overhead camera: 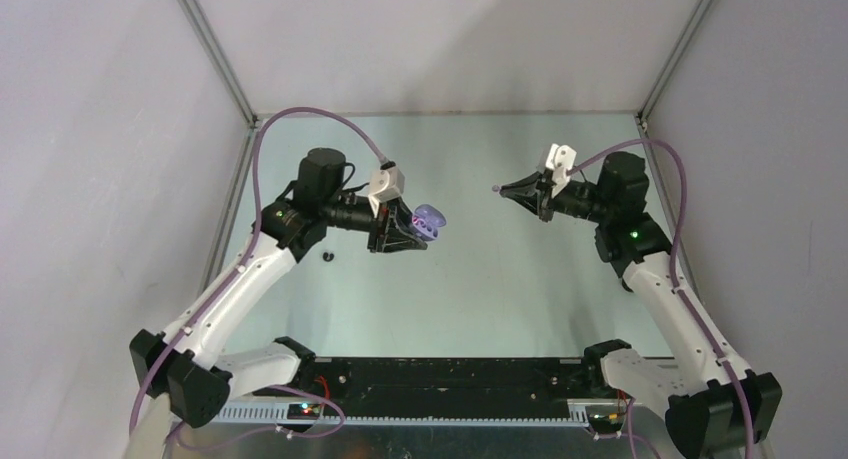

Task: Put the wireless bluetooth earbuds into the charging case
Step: Place the earbud in the charging case.

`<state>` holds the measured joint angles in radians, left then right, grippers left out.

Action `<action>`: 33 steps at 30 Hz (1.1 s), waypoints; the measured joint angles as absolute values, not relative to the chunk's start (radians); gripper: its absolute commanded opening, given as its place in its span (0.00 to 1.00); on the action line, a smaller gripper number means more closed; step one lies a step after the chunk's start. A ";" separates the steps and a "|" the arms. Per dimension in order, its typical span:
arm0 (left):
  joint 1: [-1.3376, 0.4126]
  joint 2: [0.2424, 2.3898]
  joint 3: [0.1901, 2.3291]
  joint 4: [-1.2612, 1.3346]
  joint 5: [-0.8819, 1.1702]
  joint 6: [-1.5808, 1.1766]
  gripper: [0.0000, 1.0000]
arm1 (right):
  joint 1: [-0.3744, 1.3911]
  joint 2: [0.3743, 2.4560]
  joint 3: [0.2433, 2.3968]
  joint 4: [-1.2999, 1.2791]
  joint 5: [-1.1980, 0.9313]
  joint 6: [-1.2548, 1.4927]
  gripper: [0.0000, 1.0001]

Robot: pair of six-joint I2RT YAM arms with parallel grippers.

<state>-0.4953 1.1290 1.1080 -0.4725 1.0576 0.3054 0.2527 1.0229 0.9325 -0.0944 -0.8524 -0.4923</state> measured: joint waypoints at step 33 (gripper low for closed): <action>-0.502 1.233 1.126 -0.311 1.171 0.081 0.12 | 0.468 1.119 0.915 0.671 -1.183 0.468 0.08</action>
